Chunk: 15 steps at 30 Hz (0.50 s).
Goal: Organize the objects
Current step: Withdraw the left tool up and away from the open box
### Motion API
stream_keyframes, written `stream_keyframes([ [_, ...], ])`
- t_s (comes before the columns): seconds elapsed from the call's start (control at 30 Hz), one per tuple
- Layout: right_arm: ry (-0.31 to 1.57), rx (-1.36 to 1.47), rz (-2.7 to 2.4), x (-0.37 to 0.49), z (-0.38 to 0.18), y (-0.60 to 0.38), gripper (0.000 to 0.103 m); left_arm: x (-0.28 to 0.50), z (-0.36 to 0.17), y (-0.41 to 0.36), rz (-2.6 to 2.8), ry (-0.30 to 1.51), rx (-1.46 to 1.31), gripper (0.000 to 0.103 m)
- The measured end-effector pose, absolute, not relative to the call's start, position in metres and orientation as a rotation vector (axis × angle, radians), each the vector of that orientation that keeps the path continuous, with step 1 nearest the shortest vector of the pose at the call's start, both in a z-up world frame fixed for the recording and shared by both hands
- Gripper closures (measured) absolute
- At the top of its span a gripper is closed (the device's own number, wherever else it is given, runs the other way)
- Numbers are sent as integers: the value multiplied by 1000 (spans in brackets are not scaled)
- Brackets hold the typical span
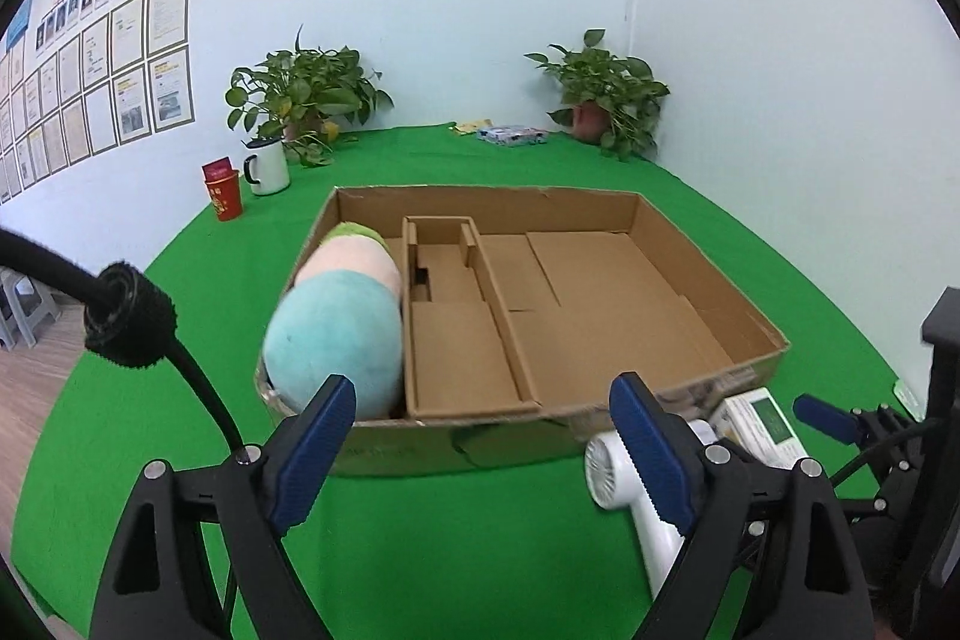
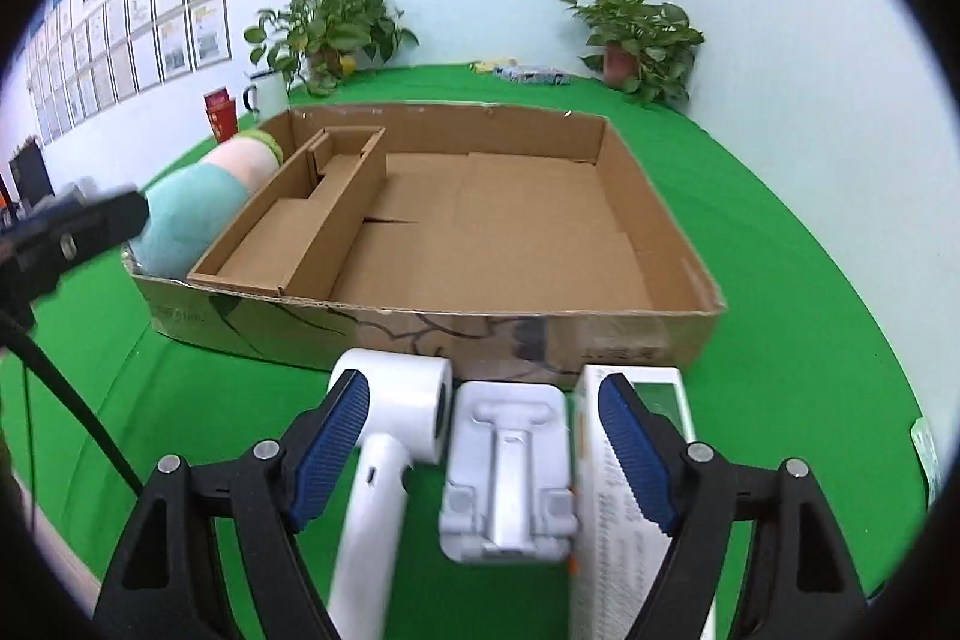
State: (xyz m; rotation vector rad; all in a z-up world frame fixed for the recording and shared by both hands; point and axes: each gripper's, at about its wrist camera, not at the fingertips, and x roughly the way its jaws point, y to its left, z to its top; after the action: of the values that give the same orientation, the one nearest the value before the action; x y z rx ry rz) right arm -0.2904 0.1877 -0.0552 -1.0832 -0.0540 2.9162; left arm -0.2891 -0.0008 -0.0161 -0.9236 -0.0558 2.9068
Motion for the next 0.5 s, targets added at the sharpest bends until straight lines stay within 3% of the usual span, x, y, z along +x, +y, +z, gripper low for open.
stream_keyframes([
  [0.07, -65, -1023, 2929, -282, -49, 194, 25, -282, -18, 7, 2904, -52, -916, 17],
  [0.1, -66, -1000, 2932, -278, -47, 196, 25, -277, -18, 10, 2903, -42, -913, 24],
  [0.17, -41, -977, 2949, -272, -45, 202, 35, -272, -21, 16, 2901, -18, -924, 51],
  [0.2, -35, -972, 2956, -269, -45, 204, 57, -270, -23, 18, 2881, -19, -942, 90],
  [0.23, -43, -976, 2962, -267, -45, 204, 83, -269, -26, 19, 2860, -24, -962, 103],
  [0.27, -64, -981, 2963, -265, -45, 204, 91, -266, -27, 20, 2861, -23, -957, 103],
  [0.37, -65, -924, 2977, -254, -43, 202, 92, -250, -26, 25, 2904, 15, -882, 102],
  [0.4, -63, -917, 2972, -252, -42, 202, 83, -246, -26, 25, 2910, 17, -868, 100],
  [0.43, -53, -922, 2965, -251, -42, 202, 58, -244, -25, 25, 2923, 27, -872, 83],
  [0.47, -35, -926, 2967, -250, -42, 203, 41, -245, -24, 22, 2925, 27, -876, 68],
  [0.5, 0, -930, 2977, -249, -43, 205, 18, -243, -23, 20, 2918, 9, -871, 31],
])
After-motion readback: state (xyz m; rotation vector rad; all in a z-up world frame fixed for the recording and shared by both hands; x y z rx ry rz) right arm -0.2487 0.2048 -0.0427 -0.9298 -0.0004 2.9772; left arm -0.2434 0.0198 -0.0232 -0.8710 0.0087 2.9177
